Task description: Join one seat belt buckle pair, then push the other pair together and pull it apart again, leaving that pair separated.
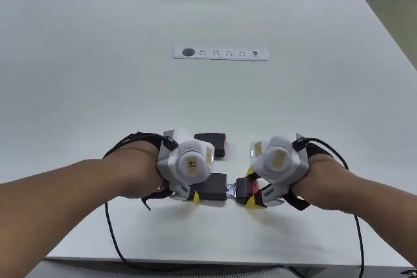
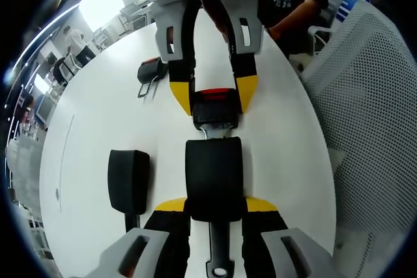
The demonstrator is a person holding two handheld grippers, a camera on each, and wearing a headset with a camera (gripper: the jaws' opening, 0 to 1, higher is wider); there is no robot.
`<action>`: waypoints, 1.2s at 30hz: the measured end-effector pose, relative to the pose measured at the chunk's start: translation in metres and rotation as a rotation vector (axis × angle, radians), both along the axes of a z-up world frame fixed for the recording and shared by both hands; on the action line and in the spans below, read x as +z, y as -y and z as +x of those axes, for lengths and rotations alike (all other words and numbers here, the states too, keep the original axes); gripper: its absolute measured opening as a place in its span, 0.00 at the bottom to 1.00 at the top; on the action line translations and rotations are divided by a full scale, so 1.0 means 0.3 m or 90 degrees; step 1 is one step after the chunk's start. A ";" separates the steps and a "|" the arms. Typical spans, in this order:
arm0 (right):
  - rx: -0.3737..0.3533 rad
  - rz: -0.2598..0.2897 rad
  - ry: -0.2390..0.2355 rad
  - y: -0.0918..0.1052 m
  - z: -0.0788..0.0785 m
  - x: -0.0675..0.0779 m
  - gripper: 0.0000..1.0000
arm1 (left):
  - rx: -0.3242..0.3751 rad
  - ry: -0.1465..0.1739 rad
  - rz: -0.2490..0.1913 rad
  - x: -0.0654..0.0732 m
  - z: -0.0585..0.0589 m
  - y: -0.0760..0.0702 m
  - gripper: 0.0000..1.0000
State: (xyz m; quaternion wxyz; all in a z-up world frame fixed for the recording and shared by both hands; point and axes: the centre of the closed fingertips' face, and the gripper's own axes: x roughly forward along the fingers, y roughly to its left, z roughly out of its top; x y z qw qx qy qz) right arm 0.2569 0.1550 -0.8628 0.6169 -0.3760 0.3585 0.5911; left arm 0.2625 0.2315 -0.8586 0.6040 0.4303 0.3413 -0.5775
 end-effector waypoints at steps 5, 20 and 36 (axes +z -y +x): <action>0.001 -0.003 -0.001 0.000 -0.001 -0.001 0.32 | -0.003 -0.001 0.002 -0.001 0.000 0.001 0.30; 0.001 -0.004 0.000 -0.007 0.004 -0.002 0.32 | 0.005 -0.016 -0.009 -0.005 0.001 0.000 0.30; 0.002 0.002 0.014 -0.008 0.005 0.005 0.32 | 0.018 -0.015 -0.011 -0.003 -0.001 -0.002 0.30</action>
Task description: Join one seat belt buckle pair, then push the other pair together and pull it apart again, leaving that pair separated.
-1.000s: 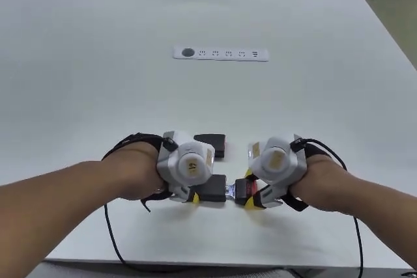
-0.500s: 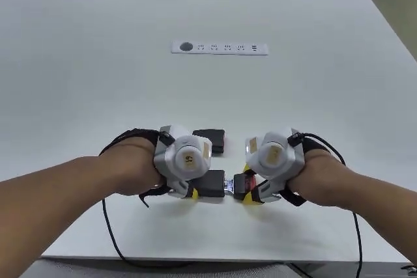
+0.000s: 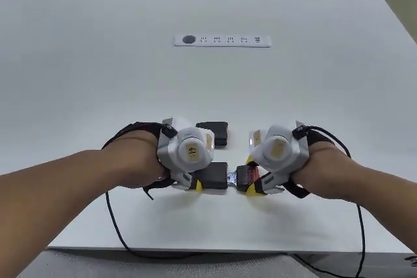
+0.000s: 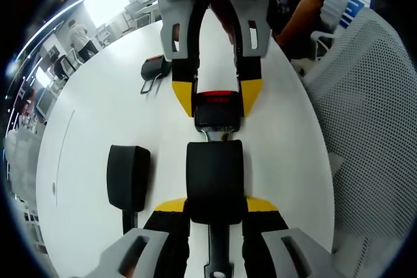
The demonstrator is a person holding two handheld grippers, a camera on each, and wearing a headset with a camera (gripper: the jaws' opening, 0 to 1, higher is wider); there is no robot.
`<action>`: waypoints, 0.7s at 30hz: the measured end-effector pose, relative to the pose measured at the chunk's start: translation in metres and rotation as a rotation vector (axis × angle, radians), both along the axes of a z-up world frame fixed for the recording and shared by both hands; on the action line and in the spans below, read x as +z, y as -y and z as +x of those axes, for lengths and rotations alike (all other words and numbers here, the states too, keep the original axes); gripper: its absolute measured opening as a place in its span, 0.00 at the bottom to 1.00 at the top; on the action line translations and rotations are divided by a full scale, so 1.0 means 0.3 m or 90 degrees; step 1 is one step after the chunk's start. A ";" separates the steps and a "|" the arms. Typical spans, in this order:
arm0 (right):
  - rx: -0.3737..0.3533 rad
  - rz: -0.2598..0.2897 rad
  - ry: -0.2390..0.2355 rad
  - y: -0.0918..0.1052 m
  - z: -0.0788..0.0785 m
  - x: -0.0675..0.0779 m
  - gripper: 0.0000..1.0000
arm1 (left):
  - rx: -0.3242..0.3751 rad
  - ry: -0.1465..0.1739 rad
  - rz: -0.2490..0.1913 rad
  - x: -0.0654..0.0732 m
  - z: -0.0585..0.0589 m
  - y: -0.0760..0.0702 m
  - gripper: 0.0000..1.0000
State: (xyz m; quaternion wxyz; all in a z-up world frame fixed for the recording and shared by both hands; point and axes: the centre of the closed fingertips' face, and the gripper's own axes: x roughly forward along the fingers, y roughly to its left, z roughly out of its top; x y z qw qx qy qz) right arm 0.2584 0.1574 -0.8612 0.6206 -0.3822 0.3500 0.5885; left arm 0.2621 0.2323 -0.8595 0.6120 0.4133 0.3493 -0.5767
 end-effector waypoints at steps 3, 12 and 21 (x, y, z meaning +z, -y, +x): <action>-0.004 0.003 -0.002 0.005 0.001 0.001 0.32 | -0.002 0.000 -0.001 0.000 0.000 0.000 0.30; 0.002 0.004 -0.004 -0.012 -0.001 -0.001 0.32 | -0.009 0.004 0.015 -0.001 0.002 0.002 0.30; 0.003 0.004 -0.003 -0.026 0.000 -0.004 0.32 | -0.010 0.003 0.002 0.000 0.002 0.001 0.30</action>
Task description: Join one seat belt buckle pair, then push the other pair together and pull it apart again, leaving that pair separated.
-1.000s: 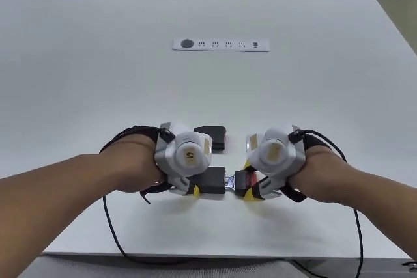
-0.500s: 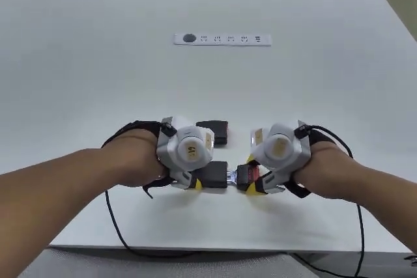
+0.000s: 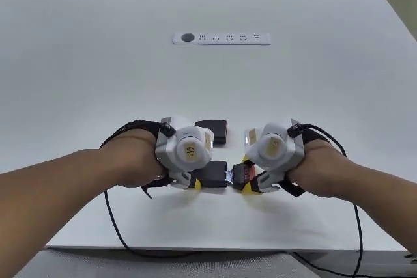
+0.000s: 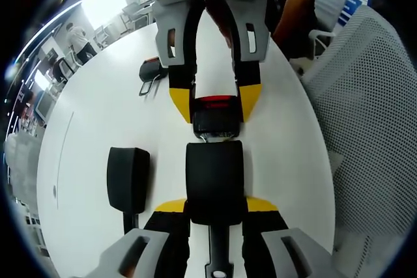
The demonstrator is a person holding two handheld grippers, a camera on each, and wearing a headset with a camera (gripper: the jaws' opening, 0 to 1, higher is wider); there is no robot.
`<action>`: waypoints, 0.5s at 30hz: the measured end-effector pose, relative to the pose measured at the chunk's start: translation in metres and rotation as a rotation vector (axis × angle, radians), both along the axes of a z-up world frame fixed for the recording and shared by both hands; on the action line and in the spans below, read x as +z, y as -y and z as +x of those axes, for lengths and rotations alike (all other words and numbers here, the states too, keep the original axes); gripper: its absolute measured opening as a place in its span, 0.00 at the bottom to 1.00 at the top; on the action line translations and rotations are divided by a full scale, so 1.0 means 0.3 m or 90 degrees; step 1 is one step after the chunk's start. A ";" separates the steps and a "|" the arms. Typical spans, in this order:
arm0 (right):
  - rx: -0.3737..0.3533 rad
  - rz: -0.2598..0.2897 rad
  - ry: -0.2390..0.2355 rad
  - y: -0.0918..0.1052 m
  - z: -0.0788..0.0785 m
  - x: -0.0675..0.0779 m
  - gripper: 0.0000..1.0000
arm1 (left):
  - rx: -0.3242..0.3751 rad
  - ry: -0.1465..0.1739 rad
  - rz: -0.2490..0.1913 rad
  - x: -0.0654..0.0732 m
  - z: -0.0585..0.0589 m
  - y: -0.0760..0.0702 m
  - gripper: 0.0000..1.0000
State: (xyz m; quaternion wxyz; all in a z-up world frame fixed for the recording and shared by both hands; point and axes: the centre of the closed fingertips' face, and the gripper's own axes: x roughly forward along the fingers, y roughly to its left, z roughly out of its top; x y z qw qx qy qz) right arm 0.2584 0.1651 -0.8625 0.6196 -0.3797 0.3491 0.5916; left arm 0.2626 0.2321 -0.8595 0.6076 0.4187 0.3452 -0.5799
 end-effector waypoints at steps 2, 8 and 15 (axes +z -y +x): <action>-0.002 0.003 -0.002 -0.007 0.002 0.000 0.32 | -0.001 0.000 0.002 0.000 0.000 0.000 0.30; -0.006 0.003 -0.003 -0.018 0.003 0.001 0.32 | 0.009 0.000 -0.004 0.000 0.001 -0.001 0.30; -0.010 -0.007 -0.005 -0.014 0.007 -0.017 0.32 | 0.015 -0.005 -0.003 -0.005 0.004 -0.002 0.30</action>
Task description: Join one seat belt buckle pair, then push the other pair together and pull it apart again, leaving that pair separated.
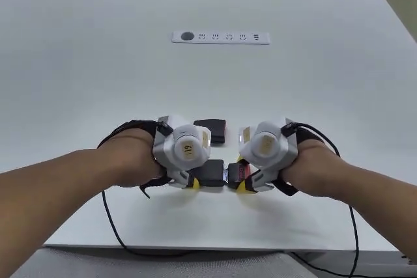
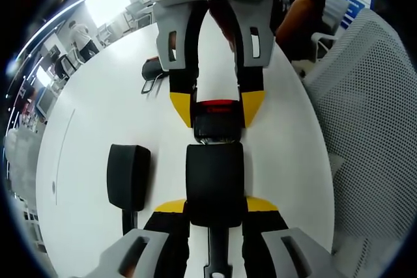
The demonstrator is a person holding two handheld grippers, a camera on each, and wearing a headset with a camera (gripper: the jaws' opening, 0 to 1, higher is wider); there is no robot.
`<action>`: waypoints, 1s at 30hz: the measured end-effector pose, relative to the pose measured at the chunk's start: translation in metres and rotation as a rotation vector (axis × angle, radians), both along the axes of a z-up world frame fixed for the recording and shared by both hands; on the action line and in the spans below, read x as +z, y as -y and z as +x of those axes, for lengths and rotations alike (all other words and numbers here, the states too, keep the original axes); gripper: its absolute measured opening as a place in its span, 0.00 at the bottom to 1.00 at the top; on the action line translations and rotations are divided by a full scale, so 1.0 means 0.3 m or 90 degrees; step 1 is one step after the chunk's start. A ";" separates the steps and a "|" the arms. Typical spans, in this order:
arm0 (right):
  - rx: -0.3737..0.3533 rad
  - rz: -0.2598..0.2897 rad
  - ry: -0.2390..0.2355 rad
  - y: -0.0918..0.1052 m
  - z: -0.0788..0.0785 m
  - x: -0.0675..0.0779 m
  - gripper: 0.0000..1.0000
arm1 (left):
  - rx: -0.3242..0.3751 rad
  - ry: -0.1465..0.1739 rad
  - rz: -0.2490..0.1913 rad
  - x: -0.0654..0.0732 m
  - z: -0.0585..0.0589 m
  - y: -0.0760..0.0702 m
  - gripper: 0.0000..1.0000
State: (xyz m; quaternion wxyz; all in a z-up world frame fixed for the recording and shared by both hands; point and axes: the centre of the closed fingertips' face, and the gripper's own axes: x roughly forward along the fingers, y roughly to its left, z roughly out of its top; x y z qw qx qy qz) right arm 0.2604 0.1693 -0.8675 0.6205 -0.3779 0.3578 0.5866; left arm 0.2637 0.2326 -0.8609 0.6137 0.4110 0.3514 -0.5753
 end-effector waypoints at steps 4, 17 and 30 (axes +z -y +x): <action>0.002 -0.002 -0.003 -0.002 0.000 0.004 0.32 | 0.003 -0.002 0.001 0.000 0.001 0.000 0.30; -0.001 0.000 -0.007 -0.009 -0.006 0.012 0.33 | 0.008 -0.001 -0.002 0.002 0.001 0.001 0.31; 0.015 0.009 -0.008 -0.008 -0.006 0.014 0.34 | 0.020 0.005 -0.007 0.005 0.002 -0.002 0.31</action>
